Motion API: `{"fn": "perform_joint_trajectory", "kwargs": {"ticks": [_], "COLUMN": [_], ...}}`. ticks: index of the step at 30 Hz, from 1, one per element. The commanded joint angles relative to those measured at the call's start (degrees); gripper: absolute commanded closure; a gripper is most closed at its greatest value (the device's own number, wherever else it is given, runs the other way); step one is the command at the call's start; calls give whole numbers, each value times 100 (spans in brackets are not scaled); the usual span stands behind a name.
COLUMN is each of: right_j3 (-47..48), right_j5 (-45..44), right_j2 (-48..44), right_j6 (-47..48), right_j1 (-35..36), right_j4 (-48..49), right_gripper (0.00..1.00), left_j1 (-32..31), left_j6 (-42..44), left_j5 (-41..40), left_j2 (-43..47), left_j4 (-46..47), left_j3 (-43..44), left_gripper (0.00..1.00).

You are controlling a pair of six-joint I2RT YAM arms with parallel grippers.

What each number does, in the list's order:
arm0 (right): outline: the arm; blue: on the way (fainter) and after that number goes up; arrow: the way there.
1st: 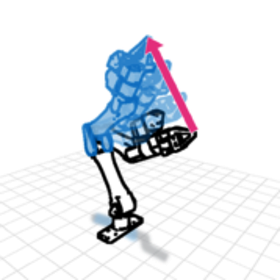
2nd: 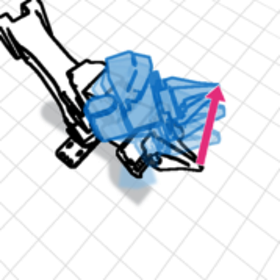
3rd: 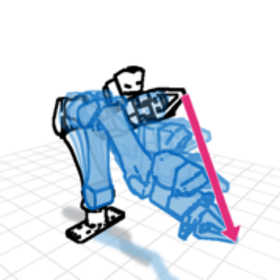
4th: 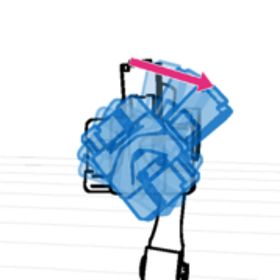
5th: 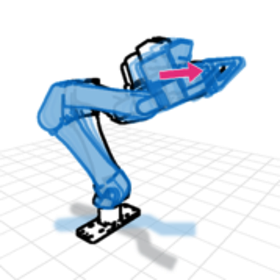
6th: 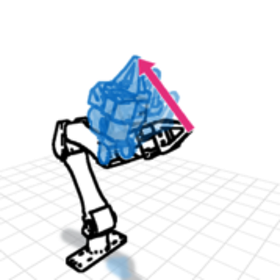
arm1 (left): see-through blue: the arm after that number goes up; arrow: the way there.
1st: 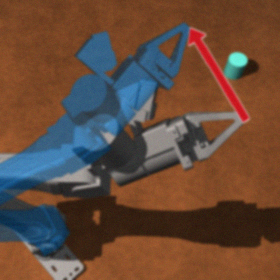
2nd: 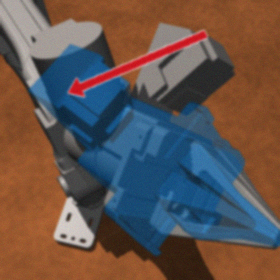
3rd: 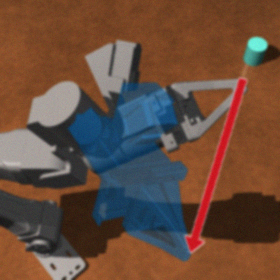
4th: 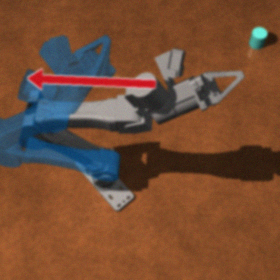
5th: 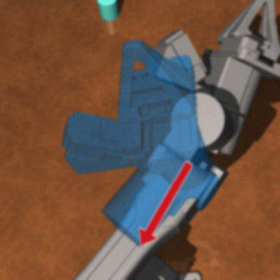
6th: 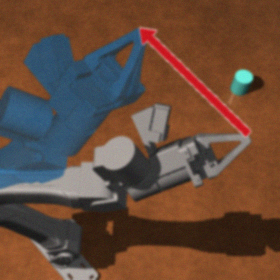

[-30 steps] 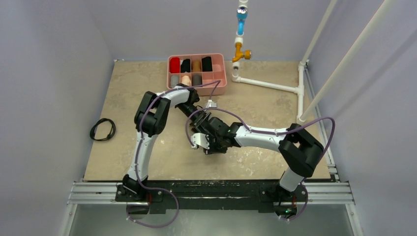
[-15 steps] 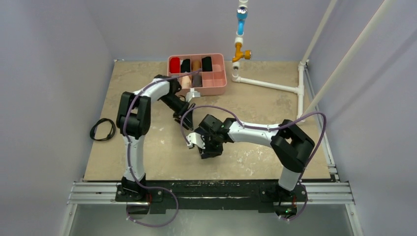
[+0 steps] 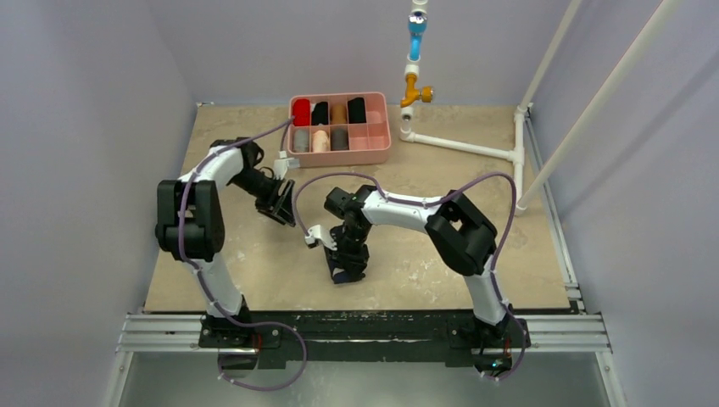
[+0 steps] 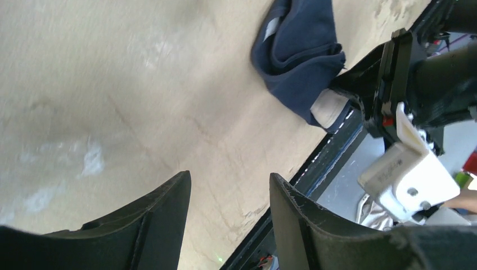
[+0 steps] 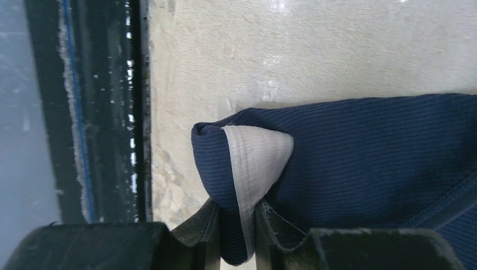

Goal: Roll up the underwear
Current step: Roll the underwear to the center of the board.

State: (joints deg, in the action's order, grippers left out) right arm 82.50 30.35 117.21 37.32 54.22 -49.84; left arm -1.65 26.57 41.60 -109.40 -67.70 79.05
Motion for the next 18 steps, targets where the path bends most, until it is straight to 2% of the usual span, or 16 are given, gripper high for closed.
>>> {"fn": "perform_joint_trajectory", "kwargs": {"ticks": [1, 9, 18], "right_j3": [183, 1311, 1239], "right_j5": [218, 873, 1007], "right_j2": [1093, 2125, 2412], "right_j6": [415, 499, -315], "right_j1": [-101, -568, -932], "right_j4": [-882, -1611, -1132], "right_gripper": [100, 100, 100], "left_j1": [363, 508, 321], "left_j6": [30, 124, 741], "left_j5": [-323, -912, -545], "left_j2": [877, 2532, 3655], "left_j4": [582, 1466, 1350], "left_j3": [-542, -1816, -2245], "left_gripper": [48, 48, 48]}}
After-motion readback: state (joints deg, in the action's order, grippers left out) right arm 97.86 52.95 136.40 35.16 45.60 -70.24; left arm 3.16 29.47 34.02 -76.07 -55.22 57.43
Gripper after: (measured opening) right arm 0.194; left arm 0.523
